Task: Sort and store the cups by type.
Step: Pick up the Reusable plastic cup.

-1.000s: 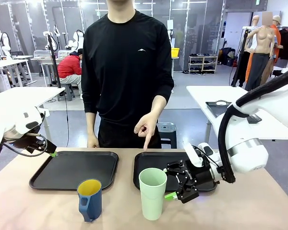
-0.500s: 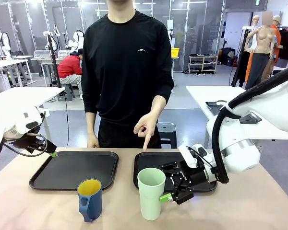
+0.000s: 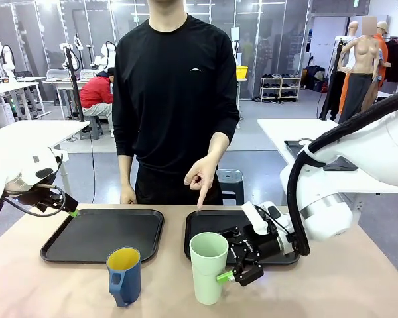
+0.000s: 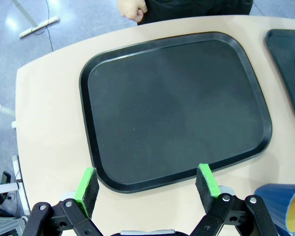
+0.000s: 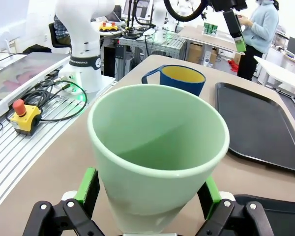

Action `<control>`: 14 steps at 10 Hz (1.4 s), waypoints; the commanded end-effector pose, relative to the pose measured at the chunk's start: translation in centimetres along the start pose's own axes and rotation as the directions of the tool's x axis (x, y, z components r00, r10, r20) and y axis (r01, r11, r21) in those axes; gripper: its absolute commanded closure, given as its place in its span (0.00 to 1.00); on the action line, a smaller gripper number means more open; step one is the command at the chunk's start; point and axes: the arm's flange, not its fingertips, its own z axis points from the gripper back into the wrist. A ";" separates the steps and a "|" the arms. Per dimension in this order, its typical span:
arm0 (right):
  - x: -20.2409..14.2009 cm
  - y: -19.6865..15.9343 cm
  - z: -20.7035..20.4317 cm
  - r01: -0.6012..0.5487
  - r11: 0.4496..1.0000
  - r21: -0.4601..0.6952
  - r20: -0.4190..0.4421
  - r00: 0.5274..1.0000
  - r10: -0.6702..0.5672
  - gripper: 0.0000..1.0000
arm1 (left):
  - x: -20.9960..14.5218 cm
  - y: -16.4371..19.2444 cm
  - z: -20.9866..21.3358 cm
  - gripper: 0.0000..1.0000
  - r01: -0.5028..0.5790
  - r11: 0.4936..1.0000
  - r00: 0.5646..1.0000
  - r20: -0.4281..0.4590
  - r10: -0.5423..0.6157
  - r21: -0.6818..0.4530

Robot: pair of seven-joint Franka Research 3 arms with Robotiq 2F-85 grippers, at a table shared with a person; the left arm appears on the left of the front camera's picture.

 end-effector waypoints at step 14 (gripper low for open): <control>-1.0 -1.5 -2.1 -0.024 0.995 0.100 0.029 0.999 0.021 0.19 | 0.0 0.1 0.1 0.00 -0.001 1.000 1.000 0.001 0.001 0.000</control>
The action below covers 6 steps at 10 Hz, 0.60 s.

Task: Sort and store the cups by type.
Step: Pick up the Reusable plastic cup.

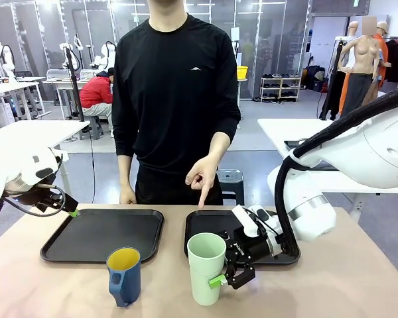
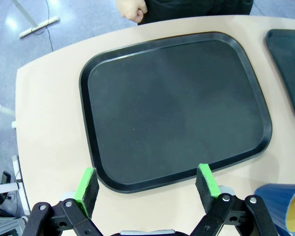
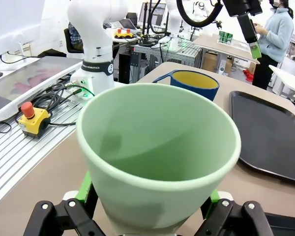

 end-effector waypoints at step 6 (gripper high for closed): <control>1.2 0.3 -0.3 -0.019 1.000 0.004 -0.020 1.000 0.019 0.60 | 0.0 0.1 0.1 0.00 -0.001 1.000 1.000 0.001 0.001 0.000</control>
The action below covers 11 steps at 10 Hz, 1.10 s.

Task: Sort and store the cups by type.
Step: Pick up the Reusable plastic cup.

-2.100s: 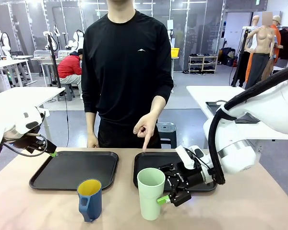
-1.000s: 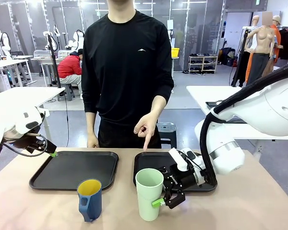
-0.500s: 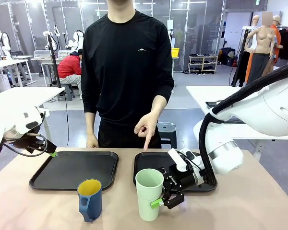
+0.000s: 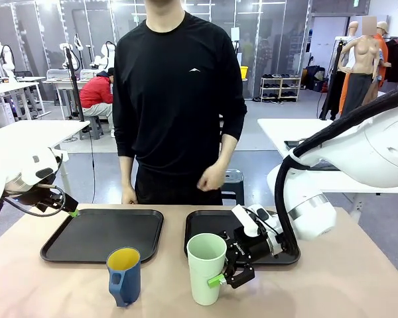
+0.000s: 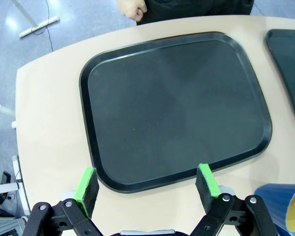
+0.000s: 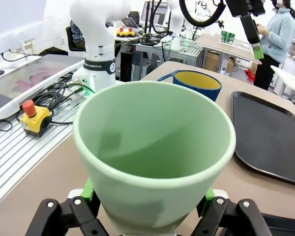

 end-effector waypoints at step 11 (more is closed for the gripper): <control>7.9 0.9 1.7 -0.035 0.994 -0.099 -0.020 0.999 0.033 0.60 | 0.0 0.1 0.1 0.00 -0.001 1.000 1.000 0.001 0.001 0.000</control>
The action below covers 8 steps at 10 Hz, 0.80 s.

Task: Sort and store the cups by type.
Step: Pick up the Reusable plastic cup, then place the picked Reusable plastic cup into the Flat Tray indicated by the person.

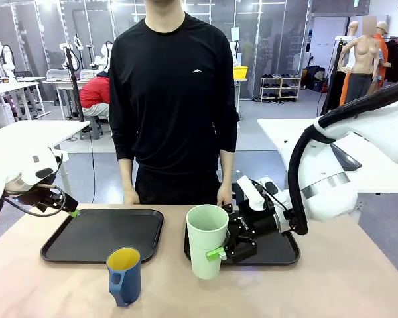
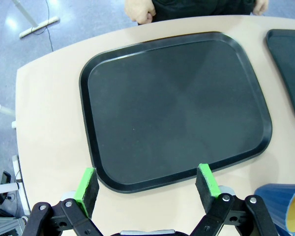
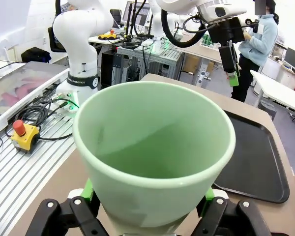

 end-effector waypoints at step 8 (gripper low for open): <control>0.0 -0.1 -0.2 -0.003 1.000 0.007 0.004 1.000 0.003 0.60 | 0.0 0.1 0.1 0.00 -0.001 1.000 1.000 0.001 0.001 0.000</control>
